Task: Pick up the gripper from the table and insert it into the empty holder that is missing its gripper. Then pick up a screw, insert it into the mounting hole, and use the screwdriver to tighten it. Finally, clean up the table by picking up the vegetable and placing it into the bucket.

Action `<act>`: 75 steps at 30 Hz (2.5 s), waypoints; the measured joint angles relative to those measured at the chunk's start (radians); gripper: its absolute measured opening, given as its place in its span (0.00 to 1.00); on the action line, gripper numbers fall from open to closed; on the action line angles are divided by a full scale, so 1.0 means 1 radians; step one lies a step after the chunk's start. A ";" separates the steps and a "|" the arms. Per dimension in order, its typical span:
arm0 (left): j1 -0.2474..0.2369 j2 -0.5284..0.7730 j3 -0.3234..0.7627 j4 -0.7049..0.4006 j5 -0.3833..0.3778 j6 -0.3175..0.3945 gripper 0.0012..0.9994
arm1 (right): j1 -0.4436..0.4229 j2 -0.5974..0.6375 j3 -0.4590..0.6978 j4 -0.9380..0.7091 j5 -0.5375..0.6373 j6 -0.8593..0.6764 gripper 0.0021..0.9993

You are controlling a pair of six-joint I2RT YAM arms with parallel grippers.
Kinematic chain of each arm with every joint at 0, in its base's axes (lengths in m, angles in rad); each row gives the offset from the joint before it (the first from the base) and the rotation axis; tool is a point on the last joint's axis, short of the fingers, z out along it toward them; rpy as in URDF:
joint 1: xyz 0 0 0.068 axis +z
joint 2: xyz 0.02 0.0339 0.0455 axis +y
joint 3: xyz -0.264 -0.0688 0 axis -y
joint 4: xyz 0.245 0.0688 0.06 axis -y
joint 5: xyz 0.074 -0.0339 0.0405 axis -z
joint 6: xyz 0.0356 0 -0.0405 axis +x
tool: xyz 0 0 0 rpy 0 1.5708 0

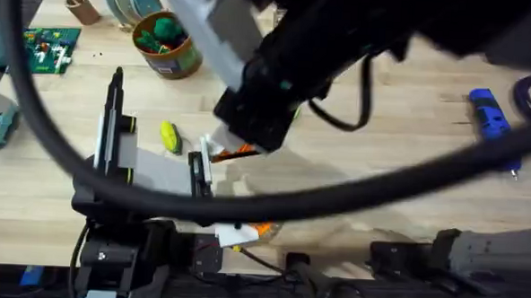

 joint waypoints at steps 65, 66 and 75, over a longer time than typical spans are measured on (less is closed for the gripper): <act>0.000 0.000 0.000 0.000 0.000 0.000 0.99 | 0.012 0.093 0.000 0.021 0.052 -0.006 0.00; 0.000 0.000 0.000 0.000 0.000 0.000 0.99 | 0.012 0.093 0.000 0.021 0.052 -0.007 0.00; 0.000 0.000 0.000 0.000 0.000 -0.001 0.99 | 0.012 0.118 0.000 0.022 0.045 -0.007 0.00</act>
